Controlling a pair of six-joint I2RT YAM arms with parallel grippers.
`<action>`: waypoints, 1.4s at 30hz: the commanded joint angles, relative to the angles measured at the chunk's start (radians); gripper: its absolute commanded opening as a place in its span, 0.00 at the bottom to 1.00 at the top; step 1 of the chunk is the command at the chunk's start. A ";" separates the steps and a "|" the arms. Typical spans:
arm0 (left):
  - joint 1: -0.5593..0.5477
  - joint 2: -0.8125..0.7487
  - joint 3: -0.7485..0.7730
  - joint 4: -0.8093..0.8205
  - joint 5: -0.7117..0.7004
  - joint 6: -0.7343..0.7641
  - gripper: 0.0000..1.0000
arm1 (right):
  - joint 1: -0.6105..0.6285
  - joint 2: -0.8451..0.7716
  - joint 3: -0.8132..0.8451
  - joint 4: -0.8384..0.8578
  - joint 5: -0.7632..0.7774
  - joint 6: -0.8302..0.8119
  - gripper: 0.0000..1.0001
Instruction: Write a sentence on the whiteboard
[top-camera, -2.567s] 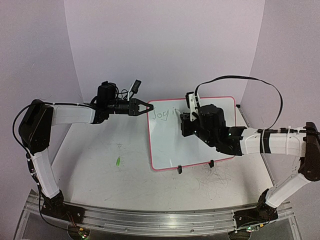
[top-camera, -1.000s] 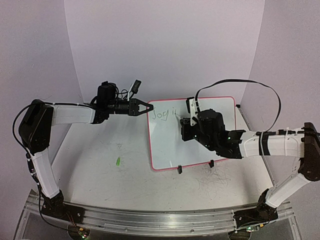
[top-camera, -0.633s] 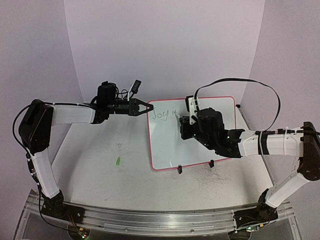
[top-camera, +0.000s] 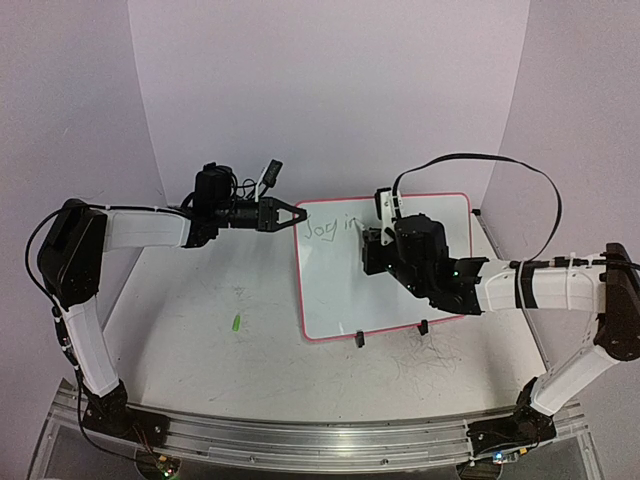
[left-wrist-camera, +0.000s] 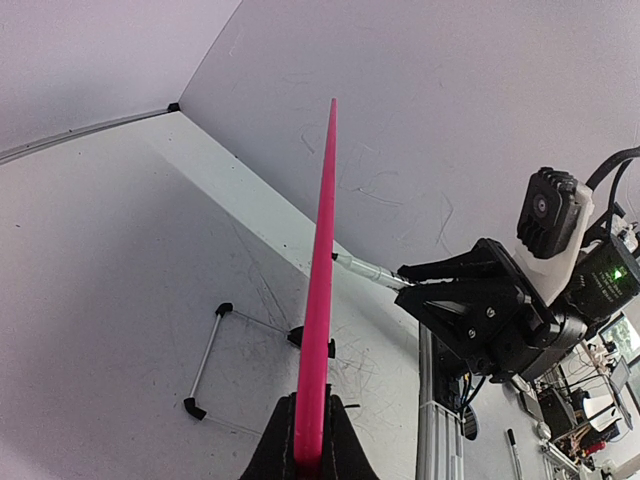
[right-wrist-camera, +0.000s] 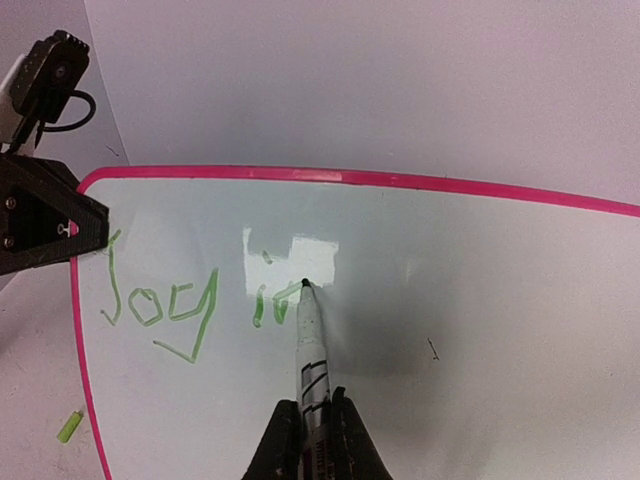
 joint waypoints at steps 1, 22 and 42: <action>-0.011 -0.025 -0.008 -0.021 -0.038 0.034 0.00 | -0.017 0.000 0.020 -0.023 0.048 0.023 0.00; -0.014 -0.024 -0.008 -0.021 -0.038 0.034 0.00 | -0.016 -0.028 -0.044 -0.088 -0.022 0.069 0.00; -0.014 -0.024 -0.011 -0.021 -0.040 0.039 0.00 | -0.056 -0.288 -0.074 -0.029 -0.056 -0.018 0.00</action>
